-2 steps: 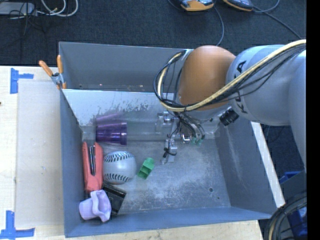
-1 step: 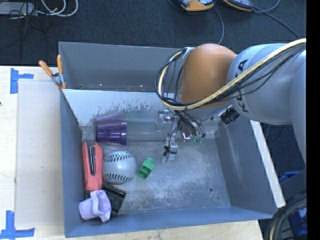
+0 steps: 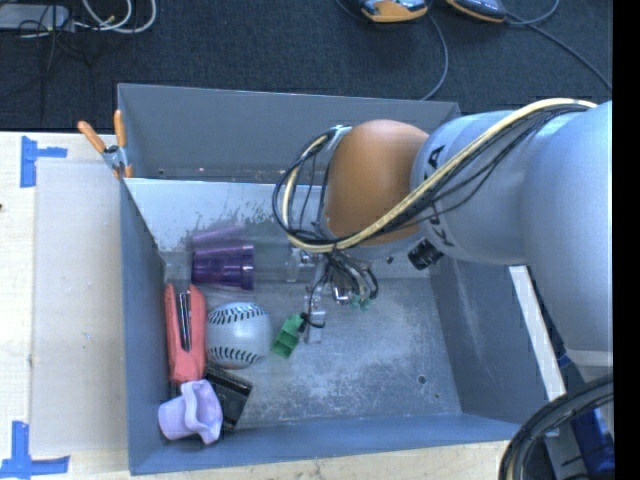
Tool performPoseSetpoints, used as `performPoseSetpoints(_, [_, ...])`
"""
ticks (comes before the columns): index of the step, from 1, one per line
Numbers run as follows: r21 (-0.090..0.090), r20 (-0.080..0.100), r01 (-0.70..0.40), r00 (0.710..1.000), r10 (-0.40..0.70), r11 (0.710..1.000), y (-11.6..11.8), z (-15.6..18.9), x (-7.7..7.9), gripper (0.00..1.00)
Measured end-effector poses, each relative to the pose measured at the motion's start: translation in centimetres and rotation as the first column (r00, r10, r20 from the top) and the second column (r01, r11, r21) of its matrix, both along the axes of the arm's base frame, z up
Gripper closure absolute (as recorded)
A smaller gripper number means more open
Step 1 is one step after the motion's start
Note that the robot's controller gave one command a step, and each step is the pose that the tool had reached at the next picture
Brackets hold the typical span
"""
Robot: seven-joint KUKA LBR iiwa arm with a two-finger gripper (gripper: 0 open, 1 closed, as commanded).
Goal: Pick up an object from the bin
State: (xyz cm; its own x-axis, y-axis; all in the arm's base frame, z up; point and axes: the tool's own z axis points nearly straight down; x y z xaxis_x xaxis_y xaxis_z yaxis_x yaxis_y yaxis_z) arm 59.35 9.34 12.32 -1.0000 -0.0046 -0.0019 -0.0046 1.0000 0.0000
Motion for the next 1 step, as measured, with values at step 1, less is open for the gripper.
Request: performPoseSetpoints(1, [0.0,0.001,-0.16,0.987,0.16,0.987,1.27,-3.55,-4.09,0.0])
